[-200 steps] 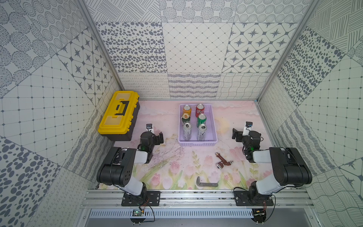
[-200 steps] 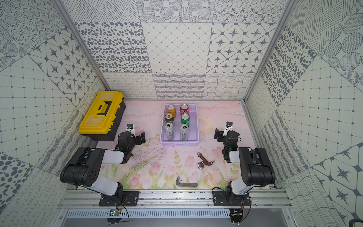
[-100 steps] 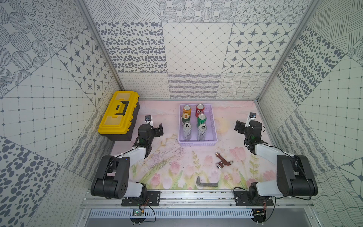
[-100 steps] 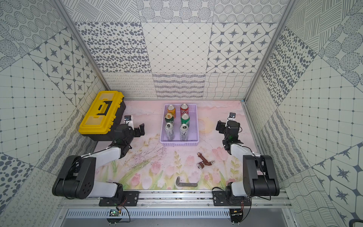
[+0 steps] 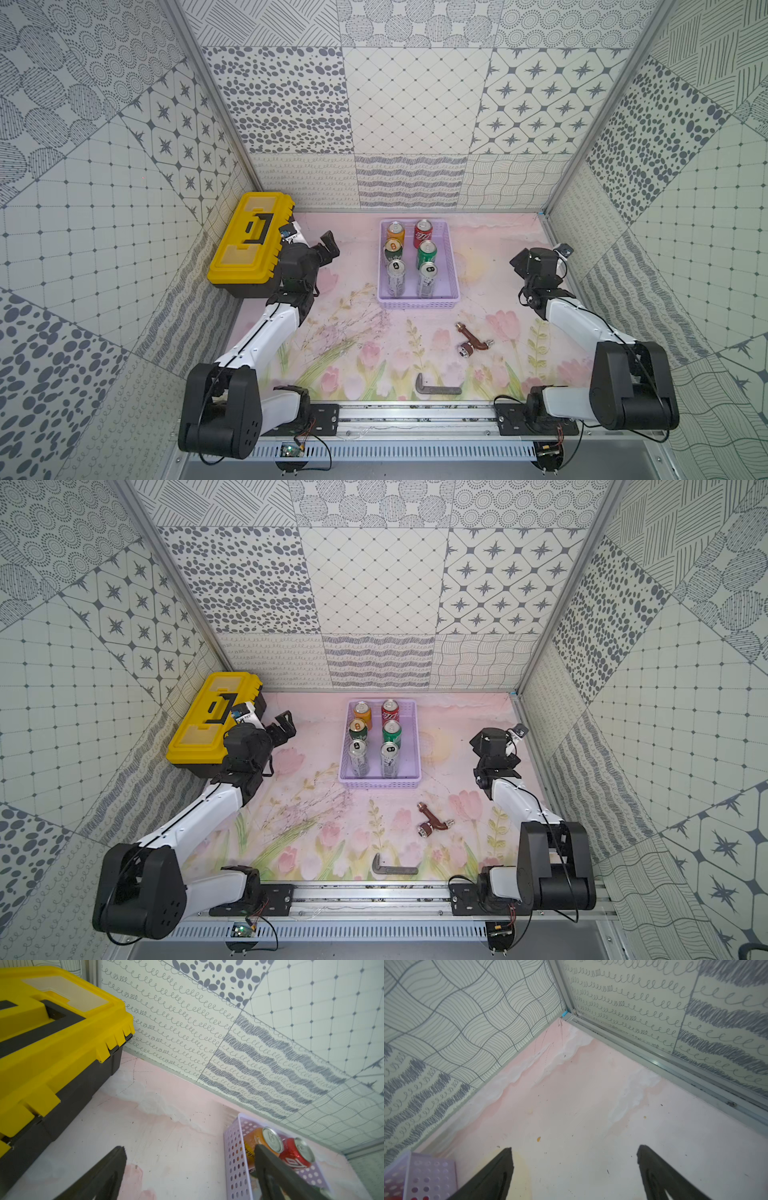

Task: Take out the drinks from the basket
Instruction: Move the basket to the center of the board.

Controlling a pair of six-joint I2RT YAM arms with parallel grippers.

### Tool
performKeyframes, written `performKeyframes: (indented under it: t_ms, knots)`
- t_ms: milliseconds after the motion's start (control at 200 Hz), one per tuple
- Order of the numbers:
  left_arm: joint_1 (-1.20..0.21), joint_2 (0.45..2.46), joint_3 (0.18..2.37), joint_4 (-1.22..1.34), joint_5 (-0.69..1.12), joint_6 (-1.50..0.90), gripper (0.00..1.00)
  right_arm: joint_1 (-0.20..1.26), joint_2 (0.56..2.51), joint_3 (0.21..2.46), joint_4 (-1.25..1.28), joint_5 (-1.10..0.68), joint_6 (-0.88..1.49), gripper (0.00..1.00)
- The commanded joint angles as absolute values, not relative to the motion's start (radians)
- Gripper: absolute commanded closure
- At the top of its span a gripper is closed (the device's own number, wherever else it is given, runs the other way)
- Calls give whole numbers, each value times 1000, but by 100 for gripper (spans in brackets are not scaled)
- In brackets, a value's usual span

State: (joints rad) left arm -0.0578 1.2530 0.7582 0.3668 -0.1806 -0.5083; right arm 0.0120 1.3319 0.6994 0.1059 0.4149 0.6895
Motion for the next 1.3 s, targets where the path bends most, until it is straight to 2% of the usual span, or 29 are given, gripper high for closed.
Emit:
performKeyframes:
  t_ms: [0,170,280,405,555,695,855,1296]
  knots:
    - [-47,1244,783,199,-152,-918,0,19,1306,684,154,329,788,3]
    - [-46,1293,794,273,52,-971,0,19,1319,726,108,235,736,3]
    - [-47,1328,795,354,156,-1051,0,22,1388,867,-72,105,630,3]
    - [-69,1372,878,238,230,-1034,0,59,1450,987,-230,62,550,3]
    - [-212,1446,1034,-53,171,-871,0,166,1464,1026,-298,81,479,3]
    - [-273,1498,995,-14,213,-880,10,242,1482,1032,-321,72,466,4]
    - [-306,1580,1013,-26,239,-833,18,293,1535,1065,-334,68,435,13]
    - [-363,1688,1132,-269,104,-730,31,341,1631,1144,-399,149,409,20]
